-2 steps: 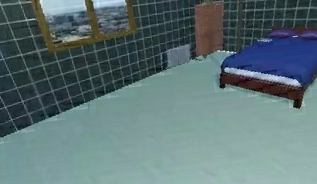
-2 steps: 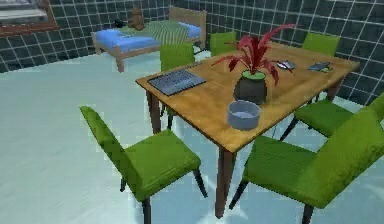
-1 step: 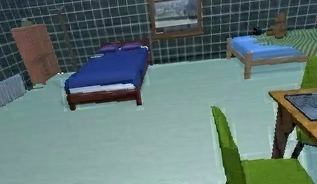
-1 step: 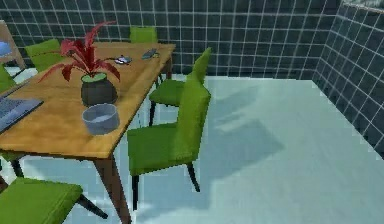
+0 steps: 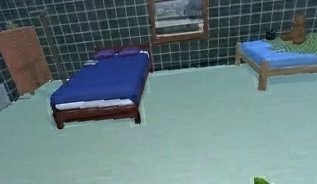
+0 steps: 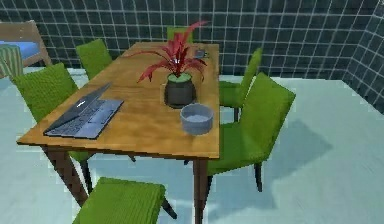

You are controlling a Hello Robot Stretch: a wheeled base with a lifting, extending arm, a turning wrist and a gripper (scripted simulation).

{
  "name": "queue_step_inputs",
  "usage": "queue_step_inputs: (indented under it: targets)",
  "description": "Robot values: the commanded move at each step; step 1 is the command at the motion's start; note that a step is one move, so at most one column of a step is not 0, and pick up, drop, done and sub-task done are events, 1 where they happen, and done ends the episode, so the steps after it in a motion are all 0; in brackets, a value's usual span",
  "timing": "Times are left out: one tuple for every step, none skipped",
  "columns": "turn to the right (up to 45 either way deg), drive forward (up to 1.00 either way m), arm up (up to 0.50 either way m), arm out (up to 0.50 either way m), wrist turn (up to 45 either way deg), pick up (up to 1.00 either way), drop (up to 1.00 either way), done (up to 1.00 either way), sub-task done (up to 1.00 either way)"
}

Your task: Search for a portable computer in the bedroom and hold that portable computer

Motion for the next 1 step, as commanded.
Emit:
queue_step_inputs:
  targets:
    - [6.0, 0.00, 0.00, 0.00, 0.0, 0.00, 0.00, 0.00, 0.00]
